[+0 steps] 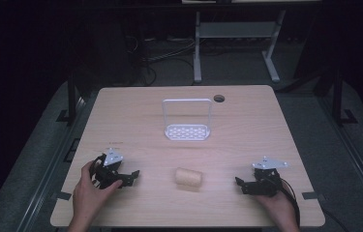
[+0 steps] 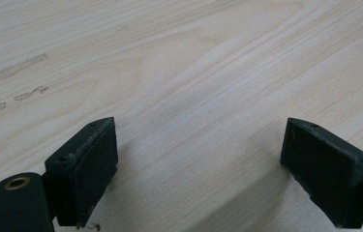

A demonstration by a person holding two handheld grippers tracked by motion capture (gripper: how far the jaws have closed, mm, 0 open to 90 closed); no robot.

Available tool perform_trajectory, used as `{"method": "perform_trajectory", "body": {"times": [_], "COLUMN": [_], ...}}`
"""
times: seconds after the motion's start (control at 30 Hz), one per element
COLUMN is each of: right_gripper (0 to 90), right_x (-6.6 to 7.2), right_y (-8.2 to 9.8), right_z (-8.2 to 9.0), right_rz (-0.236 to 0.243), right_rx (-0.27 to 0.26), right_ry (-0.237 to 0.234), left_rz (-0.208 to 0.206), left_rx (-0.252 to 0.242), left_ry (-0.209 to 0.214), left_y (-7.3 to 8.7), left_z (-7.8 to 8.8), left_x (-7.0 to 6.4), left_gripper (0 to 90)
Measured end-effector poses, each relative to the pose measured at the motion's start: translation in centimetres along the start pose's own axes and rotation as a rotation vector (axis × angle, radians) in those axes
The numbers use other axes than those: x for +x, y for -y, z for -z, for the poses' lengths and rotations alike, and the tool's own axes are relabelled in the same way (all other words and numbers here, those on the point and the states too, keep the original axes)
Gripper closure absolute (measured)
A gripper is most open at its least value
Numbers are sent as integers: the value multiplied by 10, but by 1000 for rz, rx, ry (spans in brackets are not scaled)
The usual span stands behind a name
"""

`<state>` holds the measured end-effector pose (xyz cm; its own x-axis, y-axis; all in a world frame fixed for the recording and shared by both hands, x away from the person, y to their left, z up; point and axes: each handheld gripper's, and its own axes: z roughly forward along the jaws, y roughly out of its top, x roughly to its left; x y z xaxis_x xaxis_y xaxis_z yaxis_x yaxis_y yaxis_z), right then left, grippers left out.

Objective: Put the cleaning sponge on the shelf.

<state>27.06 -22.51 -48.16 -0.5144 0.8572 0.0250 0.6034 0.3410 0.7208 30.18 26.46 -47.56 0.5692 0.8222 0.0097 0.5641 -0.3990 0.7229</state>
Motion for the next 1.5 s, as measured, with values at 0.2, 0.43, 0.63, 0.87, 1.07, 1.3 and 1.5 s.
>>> {"method": "perform_trajectory", "body": {"times": [0.2,0.43,0.63,0.87,1.07,1.3,1.5], "right_gripper": [127,135,135,135,135,136,136], "right_x": [0,-1,0,2,6,9,13], "right_y": [0,-4,-9,-18,-29,-35,-43], "right_z": [0,2,3,4,5,3,-2], "right_rz": [3,38,45,57,77,91,117], "right_rx": [-1,14,-1,-19,-25,-28,-30], "right_ry": [-3,-30,-61,-106,-125,-139,-159], "left_rz": [1,1,2,1,1,1,2], "left_rx": [-1,-1,-1,-1,-1,-1,-1], "left_ry": [1,1,1,1,1,1,1], "left_y": [0,0,0,0,0,0,0], "left_z": [0,0,0,0,0,0,0], "left_x": [0,0,0,0,0,0,0], "left_gripper": [126,127,127,127,127,127,127]}}
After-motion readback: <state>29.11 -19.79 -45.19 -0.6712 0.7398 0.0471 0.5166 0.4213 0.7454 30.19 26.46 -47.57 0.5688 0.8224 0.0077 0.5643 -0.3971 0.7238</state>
